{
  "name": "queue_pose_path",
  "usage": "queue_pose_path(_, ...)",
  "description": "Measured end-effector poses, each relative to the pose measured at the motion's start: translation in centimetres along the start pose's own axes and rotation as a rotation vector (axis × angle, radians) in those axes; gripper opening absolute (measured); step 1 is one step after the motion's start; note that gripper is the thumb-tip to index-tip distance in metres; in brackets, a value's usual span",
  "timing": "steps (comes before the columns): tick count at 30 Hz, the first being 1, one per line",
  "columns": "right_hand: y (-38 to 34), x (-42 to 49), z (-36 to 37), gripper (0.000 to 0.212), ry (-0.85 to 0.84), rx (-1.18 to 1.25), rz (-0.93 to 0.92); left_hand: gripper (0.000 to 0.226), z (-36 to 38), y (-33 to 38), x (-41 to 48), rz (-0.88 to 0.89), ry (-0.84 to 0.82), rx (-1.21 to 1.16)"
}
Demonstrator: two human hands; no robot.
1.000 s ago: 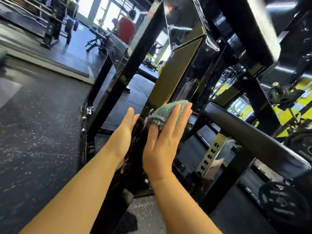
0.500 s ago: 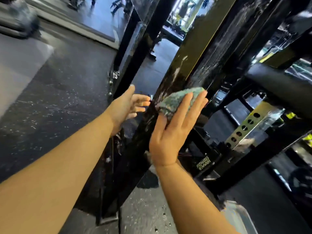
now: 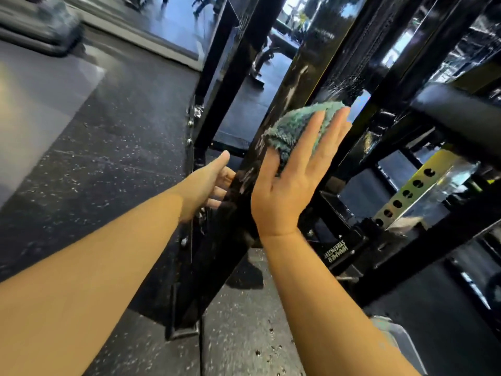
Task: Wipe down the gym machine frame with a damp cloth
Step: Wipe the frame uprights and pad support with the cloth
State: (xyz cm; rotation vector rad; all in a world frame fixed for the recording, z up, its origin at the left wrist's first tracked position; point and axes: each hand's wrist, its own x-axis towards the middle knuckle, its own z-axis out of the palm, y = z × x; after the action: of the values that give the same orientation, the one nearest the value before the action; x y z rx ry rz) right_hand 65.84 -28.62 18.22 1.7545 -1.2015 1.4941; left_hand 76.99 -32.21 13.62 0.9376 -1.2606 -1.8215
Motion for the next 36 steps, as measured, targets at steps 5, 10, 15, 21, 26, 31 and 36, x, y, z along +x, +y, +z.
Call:
queue_pose_path(5, 0.5, -15.2, -2.1, 0.063, -0.383, -0.100, -0.015, 0.063, 0.1, -0.7, -0.2, -0.034, 0.031, -0.029)
queue_pose_path(10, 0.0, -4.1, -1.2, 0.063, -0.220, -0.017, -0.009, 0.070, -0.2, -0.5, -0.4, -0.051, 0.034, -0.003)
queue_pose_path(15, 0.0, 1.1, -1.0, 0.056, -0.141, -0.044, -0.034, 0.061, 0.4, 3.4, -0.4, 0.049, 0.206, -0.049)
queue_pose_path(21, 2.3, -5.5, -2.7, 0.058, -0.352, -0.112, -0.252, 0.066, 1.2, 5.8, -0.7, 0.136, 0.095, -0.105)
queue_pose_path(26, 1.3, 9.5, -2.1, 0.052, -0.142, -0.098, -0.217, 0.057, 1.2, 8.6, -1.9, 0.250, 0.128, -0.101)
queue_pose_path(31, 1.5, 6.3, -2.0, 0.058, -0.218, -0.109, -0.262, 0.059, 2.3, 10.3, -2.6, 0.320, 0.118, -0.119)
queue_pose_path(36, 3.8, 5.9, -3.7, 0.062, -0.321, -0.185, -0.499, 0.059, 3.2, 9.8, -2.3, 0.307, 0.067, -0.160)
